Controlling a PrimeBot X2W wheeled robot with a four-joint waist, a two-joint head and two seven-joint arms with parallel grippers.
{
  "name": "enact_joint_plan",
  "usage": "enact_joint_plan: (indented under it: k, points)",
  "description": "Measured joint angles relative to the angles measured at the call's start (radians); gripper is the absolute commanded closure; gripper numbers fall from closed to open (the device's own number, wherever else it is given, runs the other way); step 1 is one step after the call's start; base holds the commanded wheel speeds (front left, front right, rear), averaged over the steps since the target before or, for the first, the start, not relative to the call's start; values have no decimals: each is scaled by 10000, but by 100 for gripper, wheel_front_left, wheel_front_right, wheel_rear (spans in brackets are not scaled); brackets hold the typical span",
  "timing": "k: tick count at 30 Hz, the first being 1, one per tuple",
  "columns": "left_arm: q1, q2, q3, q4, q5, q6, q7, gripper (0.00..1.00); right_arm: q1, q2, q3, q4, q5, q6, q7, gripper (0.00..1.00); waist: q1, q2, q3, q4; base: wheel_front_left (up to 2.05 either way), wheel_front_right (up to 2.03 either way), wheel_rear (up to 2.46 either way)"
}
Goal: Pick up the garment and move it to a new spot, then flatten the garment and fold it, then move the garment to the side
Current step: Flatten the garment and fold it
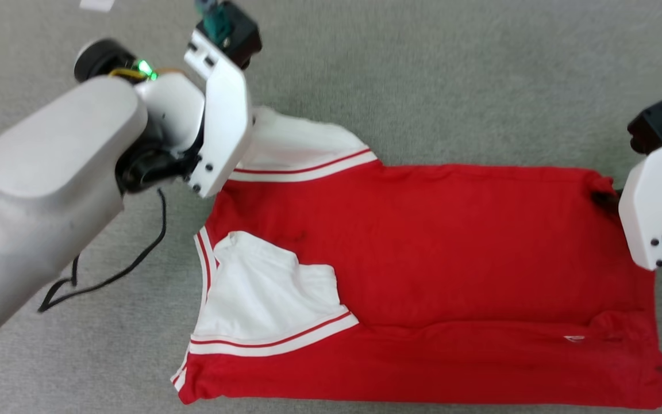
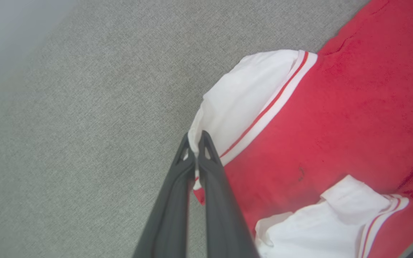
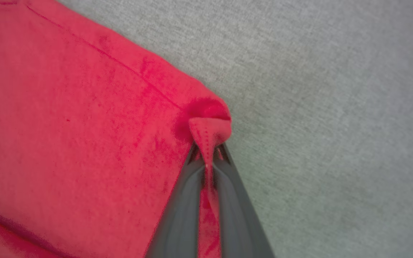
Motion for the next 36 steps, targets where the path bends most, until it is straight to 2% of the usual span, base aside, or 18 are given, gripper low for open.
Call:
enact_joint_plan:
  k: [6,18,20,22,28,32,33,34,35,36]
  points:
    - [1000,477,-21,-677,13,0,-73,100,645,-387,428,-186,232,2,-978,100,0,0,-1015,-25,0,0,0]
    - [3825,1670,-31,-2441,58,2,-111,100,2459,-780,924,-512,625,2,-1950,100,-1,1,-2697,-13,0,0,0]
    - [4952,1960,-36,-2884,-42,153,-111,100,3140,-888,920,-571,775,2,-2213,100,-1,0,-3032,-17,0,0,0]
    - [5404,2104,-36,-3014,-150,247,-127,100,3461,-905,920,-594,821,2,-2286,100,-1,0,-3101,-19,0,0,0]
    - [6298,2219,-36,-3099,-140,445,-347,100,3969,-955,782,-487,853,2,-2520,100,0,1,-2967,-35,0,0,0]
    - [6498,2050,-31,-2809,-157,522,-583,100,4089,-627,951,-282,646,2,-2512,100,0,0,-2744,-72,0,0,0]
    - [6543,1983,-31,-2686,-146,543,-662,31,4090,-508,965,-174,570,2,-2546,100,0,1,-2706,-81,0,0,0]
    - [6595,1933,-25,-2585,-65,562,-817,0,4089,-401,959,-54,522,0,-2617,69,1,1,-2678,-92,0,0,0]
    - [6608,1885,-10,-2479,-25,591,-957,0,4086,-318,955,27,506,0,-2681,4,1,0,-2672,-105,0,0,0]
    - [6608,1850,38,-2420,36,591,-1129,0,4086,-255,897,151,424,2,-2861,0,0,1,-2686,-111,0,0,0]
